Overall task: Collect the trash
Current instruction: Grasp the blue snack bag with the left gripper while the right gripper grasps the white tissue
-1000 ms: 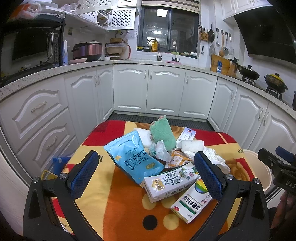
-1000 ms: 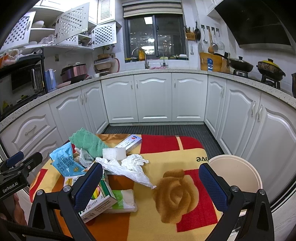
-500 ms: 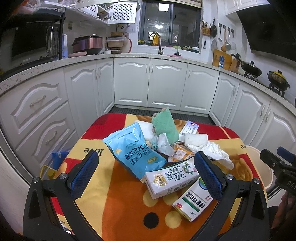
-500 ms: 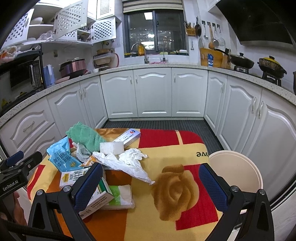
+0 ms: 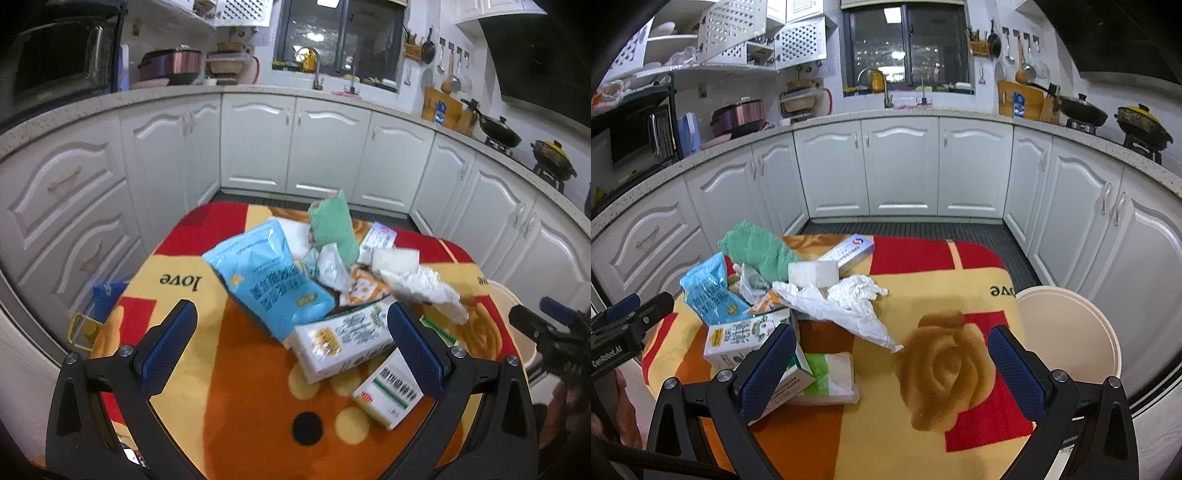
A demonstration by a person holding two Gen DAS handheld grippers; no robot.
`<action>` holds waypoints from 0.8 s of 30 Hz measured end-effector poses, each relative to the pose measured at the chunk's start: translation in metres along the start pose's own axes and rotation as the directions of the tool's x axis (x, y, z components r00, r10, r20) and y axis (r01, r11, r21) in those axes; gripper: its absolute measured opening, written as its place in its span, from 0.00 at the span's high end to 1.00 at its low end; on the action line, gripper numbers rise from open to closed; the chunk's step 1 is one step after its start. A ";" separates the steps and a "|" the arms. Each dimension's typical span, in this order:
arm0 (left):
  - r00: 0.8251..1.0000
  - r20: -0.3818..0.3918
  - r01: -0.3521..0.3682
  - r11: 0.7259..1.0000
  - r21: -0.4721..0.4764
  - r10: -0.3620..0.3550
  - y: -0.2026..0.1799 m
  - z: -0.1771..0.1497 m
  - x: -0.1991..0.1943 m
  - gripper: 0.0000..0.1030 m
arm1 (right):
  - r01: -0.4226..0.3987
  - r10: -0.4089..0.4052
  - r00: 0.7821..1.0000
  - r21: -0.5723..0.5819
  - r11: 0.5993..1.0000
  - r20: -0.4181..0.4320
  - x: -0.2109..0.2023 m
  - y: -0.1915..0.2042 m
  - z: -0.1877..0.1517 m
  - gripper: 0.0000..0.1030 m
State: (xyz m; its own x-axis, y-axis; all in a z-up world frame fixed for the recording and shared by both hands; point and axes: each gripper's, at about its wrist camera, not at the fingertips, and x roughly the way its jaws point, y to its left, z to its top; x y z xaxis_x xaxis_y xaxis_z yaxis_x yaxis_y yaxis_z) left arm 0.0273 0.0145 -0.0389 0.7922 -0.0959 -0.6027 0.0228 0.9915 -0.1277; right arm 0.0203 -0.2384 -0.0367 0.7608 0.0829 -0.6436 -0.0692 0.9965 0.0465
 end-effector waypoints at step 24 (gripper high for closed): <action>0.991 -0.131 0.015 0.999 -0.043 -0.020 0.050 0.025 0.074 0.01 | -0.325 0.312 0.912 -0.002 0.946 -0.264 0.134 0.030 0.066 0.15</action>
State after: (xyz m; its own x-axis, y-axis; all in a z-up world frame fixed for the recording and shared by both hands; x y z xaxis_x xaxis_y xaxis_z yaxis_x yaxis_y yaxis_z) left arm 0.1025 0.0593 -0.0698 0.7052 -0.1264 -0.6976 0.0079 0.9853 -0.1706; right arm 0.1626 -0.1968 -0.0706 0.5021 0.3846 -0.7746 -0.3137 0.9156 0.2514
